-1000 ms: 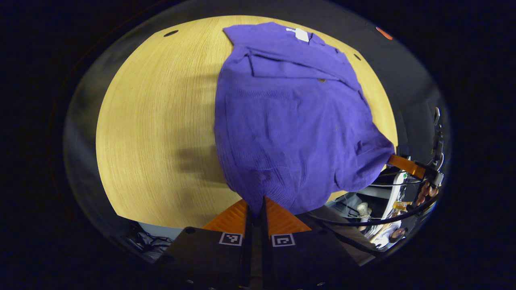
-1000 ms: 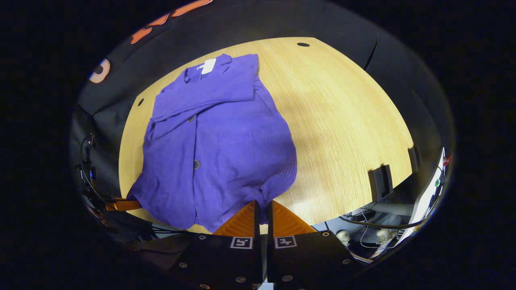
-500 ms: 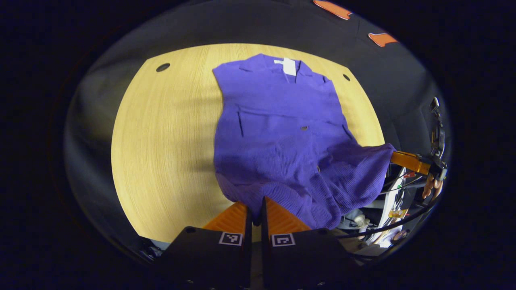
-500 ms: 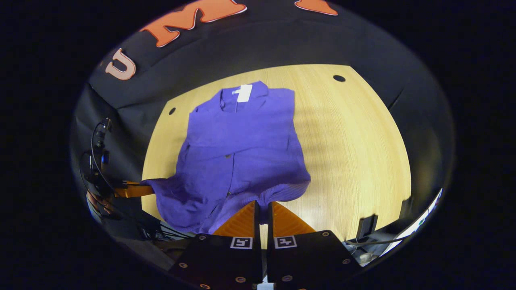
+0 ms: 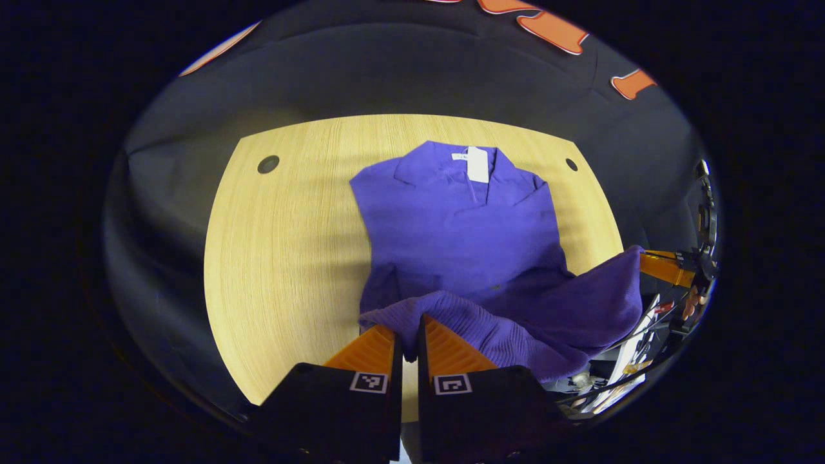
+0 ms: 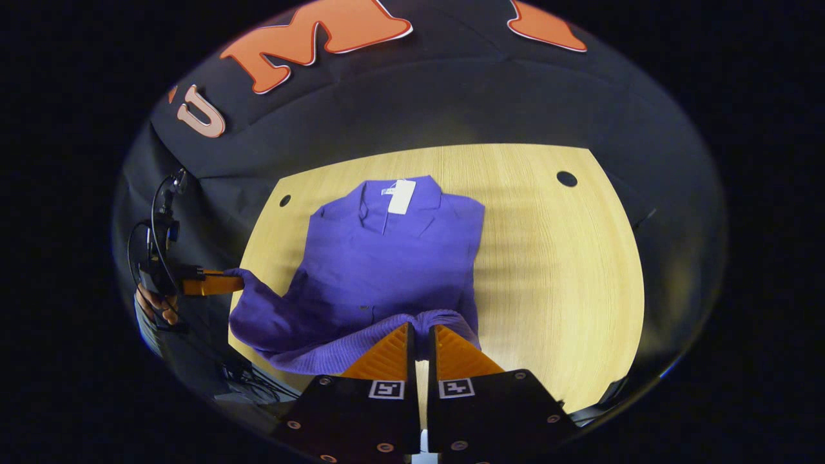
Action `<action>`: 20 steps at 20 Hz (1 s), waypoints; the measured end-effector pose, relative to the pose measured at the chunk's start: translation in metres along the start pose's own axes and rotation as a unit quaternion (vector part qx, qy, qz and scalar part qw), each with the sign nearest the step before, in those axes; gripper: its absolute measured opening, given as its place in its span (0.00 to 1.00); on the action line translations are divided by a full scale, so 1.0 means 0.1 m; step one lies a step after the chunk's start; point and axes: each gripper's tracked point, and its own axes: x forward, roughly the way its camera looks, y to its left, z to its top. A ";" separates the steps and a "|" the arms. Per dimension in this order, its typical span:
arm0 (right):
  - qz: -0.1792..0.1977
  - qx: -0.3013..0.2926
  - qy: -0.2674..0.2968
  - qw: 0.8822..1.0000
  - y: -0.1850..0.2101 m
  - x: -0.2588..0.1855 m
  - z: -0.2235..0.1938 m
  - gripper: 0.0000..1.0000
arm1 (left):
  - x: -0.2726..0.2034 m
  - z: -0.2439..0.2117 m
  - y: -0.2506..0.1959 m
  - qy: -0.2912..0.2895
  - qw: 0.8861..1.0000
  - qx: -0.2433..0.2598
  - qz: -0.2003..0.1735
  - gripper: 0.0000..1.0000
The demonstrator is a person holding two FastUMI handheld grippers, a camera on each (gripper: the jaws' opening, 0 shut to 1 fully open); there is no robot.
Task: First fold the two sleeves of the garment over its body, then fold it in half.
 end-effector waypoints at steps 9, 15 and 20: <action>-0.013 -0.027 0.029 0.999 -0.51 0.73 0.76 0.05 | 0.51 1.10 0.36 0.022 0.999 0.030 0.040 0.12; -0.010 -0.009 0.050 0.999 -0.66 1.21 1.01 0.05 | 0.92 1.48 0.42 0.014 0.997 0.054 0.059 0.12; -0.011 0.018 0.009 1.000 -0.68 1.41 1.44 0.07 | 1.06 1.86 0.56 -0.039 0.992 0.066 0.100 0.12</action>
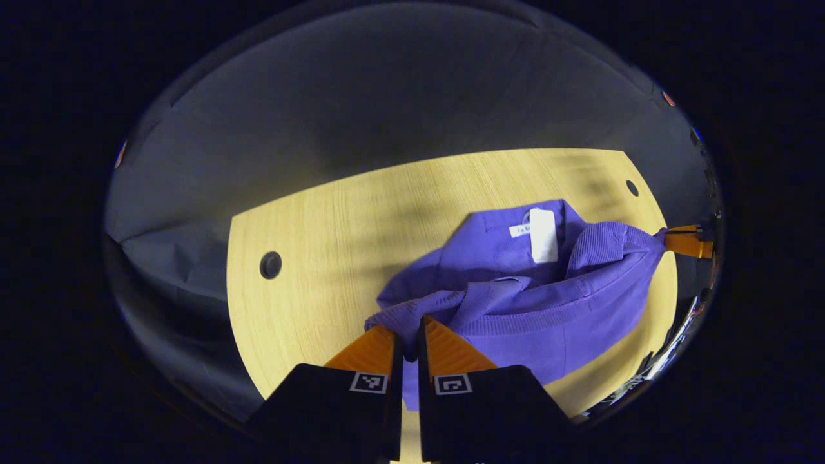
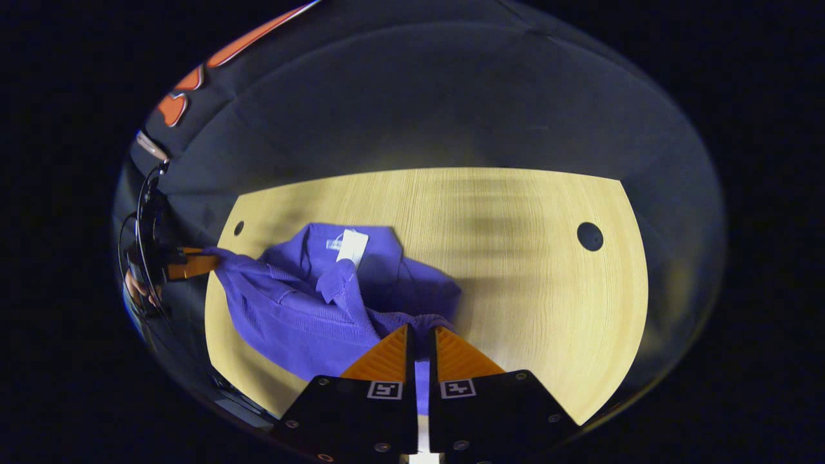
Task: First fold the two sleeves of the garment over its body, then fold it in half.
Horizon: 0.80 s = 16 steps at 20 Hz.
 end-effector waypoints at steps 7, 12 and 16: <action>-0.016 0.017 -0.084 0.996 -0.14 -0.10 0.33 0.30 | -0.18 0.43 0.36 -0.145 0.985 -0.032 0.090 0.26; -0.022 -0.019 -0.156 0.987 0.00 -0.54 0.37 0.58 | -0.62 0.42 0.24 -0.233 0.967 -0.082 0.066 0.58; -0.043 -0.036 -0.232 0.971 0.23 -0.97 0.27 0.94 | -1.18 0.18 0.13 -0.292 0.951 -0.079 0.065 0.82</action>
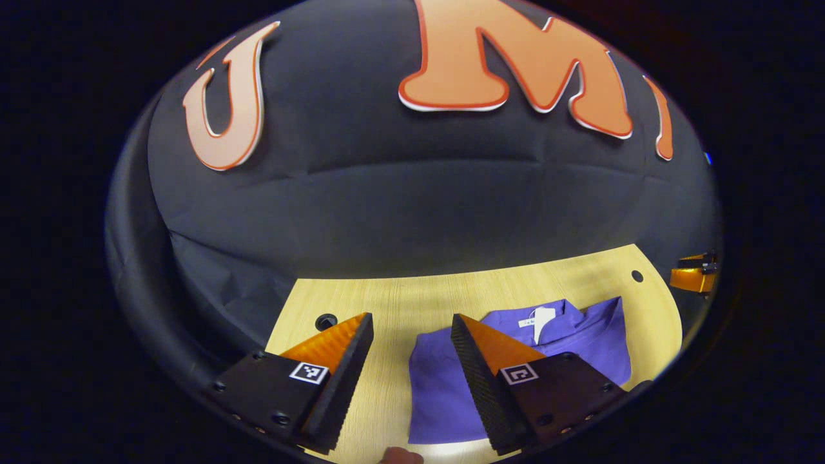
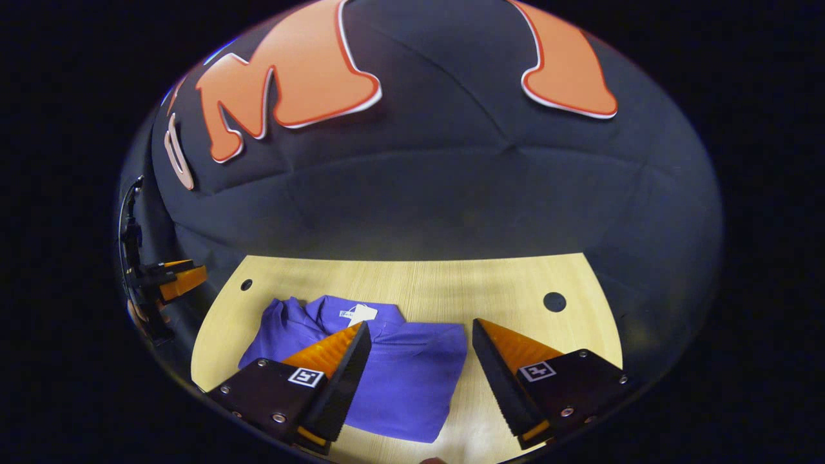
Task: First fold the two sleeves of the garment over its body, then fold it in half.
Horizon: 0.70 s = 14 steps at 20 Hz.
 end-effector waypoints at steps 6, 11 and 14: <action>-0.025 -0.010 -0.087 0.996 0.24 -0.75 0.17 0.95 | -0.94 0.22 -0.11 -0.098 0.995 -0.022 -0.020 0.82; -0.048 -0.049 -0.150 0.986 0.46 -1.30 0.23 0.95 | -1.46 0.25 -0.15 -0.147 0.988 -0.040 -0.029 0.86; -0.051 -0.075 -0.192 0.977 0.65 -1.57 0.26 0.95 | -1.73 0.22 -0.21 -0.173 0.982 -0.052 -0.053 0.86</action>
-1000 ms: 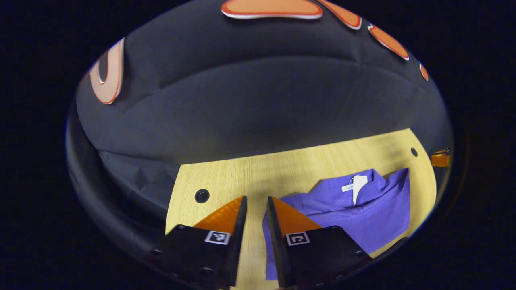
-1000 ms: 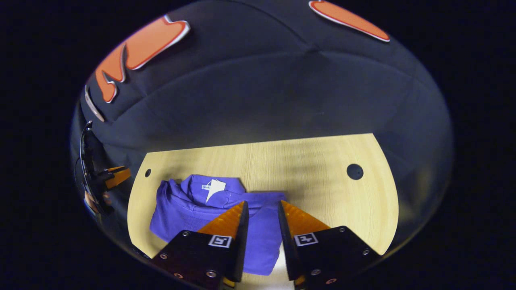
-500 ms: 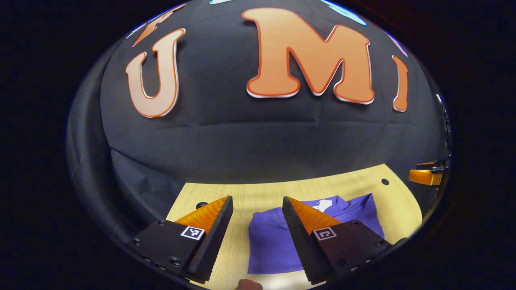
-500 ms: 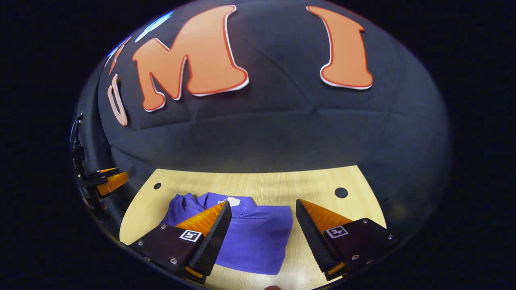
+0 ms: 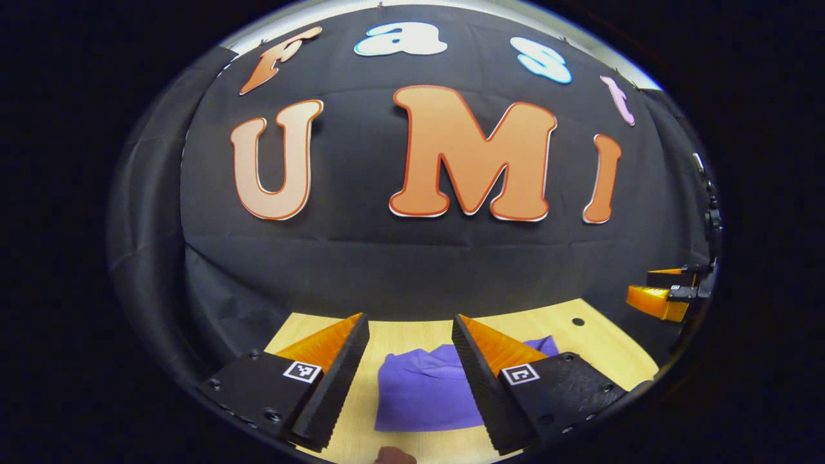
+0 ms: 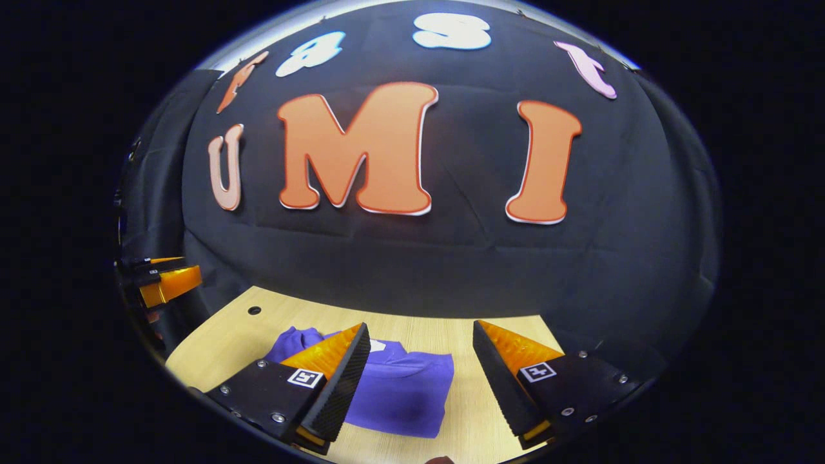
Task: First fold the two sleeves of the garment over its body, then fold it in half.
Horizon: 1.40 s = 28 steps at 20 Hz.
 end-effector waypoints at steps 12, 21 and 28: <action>0.007 0.014 -0.094 0.995 0.45 -0.55 -0.05 0.95 | -0.70 -0.21 -0.04 -0.065 0.998 0.012 0.014 0.87; 0.029 0.027 -0.103 0.994 0.56 -0.58 -0.16 0.94 | -0.76 -0.21 -0.07 -0.075 0.997 0.029 0.022 0.87; 0.038 0.029 -0.095 0.994 0.57 -0.51 -0.20 0.94 | -0.70 -0.21 -0.17 -0.068 0.997 0.035 0.020 0.87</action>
